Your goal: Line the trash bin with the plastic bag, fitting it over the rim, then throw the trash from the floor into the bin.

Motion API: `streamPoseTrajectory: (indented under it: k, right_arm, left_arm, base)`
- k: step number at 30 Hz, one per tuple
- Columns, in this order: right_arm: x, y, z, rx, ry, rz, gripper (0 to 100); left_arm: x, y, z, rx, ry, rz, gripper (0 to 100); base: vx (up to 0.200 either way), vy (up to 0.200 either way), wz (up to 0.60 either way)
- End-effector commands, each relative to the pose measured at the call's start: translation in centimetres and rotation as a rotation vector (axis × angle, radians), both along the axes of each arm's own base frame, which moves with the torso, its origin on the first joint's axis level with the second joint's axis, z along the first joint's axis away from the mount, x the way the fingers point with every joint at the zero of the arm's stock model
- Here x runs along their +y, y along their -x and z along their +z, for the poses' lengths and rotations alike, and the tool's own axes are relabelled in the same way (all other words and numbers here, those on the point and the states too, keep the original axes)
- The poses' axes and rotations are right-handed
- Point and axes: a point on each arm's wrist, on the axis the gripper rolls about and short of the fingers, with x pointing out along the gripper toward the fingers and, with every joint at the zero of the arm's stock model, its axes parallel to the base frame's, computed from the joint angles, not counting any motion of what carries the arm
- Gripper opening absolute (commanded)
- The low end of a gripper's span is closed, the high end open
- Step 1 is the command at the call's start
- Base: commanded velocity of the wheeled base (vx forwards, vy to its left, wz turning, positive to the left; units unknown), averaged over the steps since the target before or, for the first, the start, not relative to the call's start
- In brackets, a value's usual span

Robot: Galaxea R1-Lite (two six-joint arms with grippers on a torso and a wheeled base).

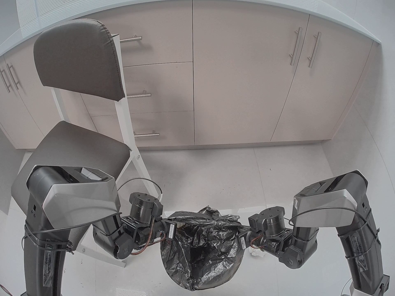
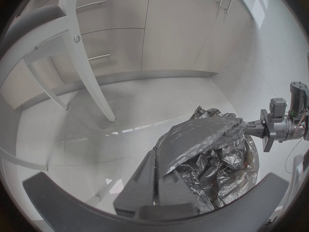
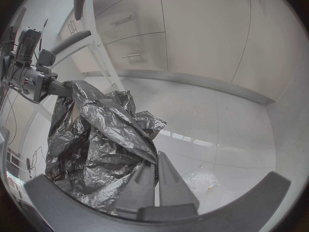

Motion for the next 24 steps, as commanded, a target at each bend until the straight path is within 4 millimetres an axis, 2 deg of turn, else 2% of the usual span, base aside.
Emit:
streamPoseTrajectory:
  k: [1, 8, 24]
  right_arm:
    - [0.7, -1.5, 0.4, -0.032, -0.019, -0.004, 0]
    - [0.6, -1.9, 0.4, -0.039, -0.023, -0.011, 0]
    - [0.4, -1.8, 0.4, -0.034, -0.022, -0.015, 0]
  left_arm:
    - [0.0, -1.3, 0.3, -0.005, 0.014, 0.002, 0]
    - [0.2, -2.3, 0.1, 0.06, -0.004, -0.006, 0]
    - [0.2, -2.2, -1.2, 0.118, -0.003, -0.02, 0]
  base:
    - [0.0, 0.0, 0.0]
    - [0.0, 0.0, 0.0]
    - [0.0, 0.0, 0.0]
